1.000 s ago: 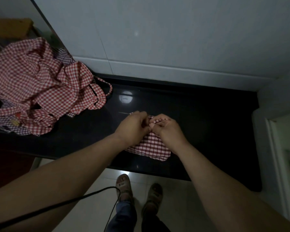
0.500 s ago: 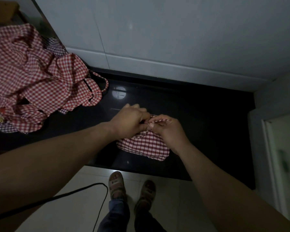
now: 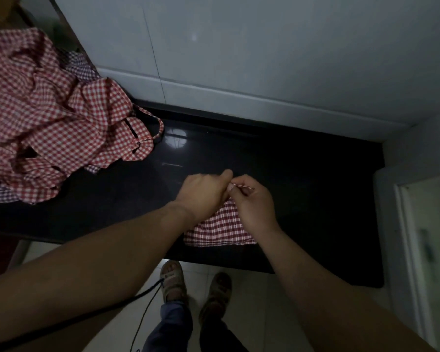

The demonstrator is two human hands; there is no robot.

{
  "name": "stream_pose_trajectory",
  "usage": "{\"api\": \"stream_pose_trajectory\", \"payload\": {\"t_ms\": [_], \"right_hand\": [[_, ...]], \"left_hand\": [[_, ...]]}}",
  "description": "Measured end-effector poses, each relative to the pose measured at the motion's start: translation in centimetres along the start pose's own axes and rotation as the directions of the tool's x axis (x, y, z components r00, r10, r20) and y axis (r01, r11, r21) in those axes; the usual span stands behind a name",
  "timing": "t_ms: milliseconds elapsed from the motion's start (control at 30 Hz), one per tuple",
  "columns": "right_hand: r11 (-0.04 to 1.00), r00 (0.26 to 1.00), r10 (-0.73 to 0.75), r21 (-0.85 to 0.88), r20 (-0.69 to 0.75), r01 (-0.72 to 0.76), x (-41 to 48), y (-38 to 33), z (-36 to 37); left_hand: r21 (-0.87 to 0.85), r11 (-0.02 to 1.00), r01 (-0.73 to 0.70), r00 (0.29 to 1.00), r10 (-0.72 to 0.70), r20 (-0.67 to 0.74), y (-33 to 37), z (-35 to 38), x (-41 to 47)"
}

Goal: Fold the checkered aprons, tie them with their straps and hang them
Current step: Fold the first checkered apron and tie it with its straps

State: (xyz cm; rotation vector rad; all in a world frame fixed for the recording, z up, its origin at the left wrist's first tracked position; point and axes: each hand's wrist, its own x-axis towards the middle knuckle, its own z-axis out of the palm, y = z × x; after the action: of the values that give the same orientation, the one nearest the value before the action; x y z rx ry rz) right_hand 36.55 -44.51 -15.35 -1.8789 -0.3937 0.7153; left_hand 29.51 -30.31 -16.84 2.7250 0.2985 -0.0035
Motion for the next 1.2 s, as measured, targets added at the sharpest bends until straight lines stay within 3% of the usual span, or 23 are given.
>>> {"api": "stream_pose_trajectory", "payload": {"t_ms": [100,233,367,533,733,900,1000,1100,1200], "right_hand": [[0.999,0.999,-0.023,-0.034,-0.048,0.022,-0.5,0.4,0.5],[0.989,0.995,-0.075,-0.135,-0.065,0.065,-1.2,1.0,0.9],[0.976,0.99,-0.123,-0.189,-0.065,0.109,-1.9,1.3,0.8],[0.902,0.949,-0.316,-0.306,0.015,0.305,-3.4,2.0,0.3],[0.736,0.898,-0.437,-0.55,0.06,0.395,-5.1,4.6,0.5],[0.742,0.904,-0.426,-0.553,0.048,0.379,-5.0,4.5,0.4],[0.743,0.91,-0.409,-0.556,0.061,0.372,-5.1,4.3,0.3],[0.726,0.919,-0.377,-0.581,0.11,0.368,-5.1,4.2,-0.2],[0.807,0.948,-0.277,-0.498,0.154,0.317,-5.7,2.6,-1.1]], "left_hand": [[-0.21,0.978,0.002,1.0,0.003,0.026,-0.9,-0.8,-0.4],[-0.324,0.946,-0.028,0.955,0.121,0.27,-3.0,-3.7,0.6],[-0.251,0.961,-0.115,0.915,0.201,0.35,-3.1,-4.8,1.7],[-0.09,0.947,-0.31,0.909,0.322,0.263,-3.6,-4.4,1.1],[0.024,0.938,-0.346,0.909,0.329,0.255,-4.1,-3.6,1.5],[0.112,0.931,-0.347,0.901,0.298,0.317,-4.6,-4.4,2.7],[0.086,0.965,-0.246,0.93,0.21,0.302,-3.8,-4.6,2.4],[-0.039,0.998,-0.045,0.967,0.053,0.25,-3.2,-4.4,0.9],[-0.233,0.926,0.297,0.953,-0.273,0.129,-3.1,-4.1,-1.4]]}}
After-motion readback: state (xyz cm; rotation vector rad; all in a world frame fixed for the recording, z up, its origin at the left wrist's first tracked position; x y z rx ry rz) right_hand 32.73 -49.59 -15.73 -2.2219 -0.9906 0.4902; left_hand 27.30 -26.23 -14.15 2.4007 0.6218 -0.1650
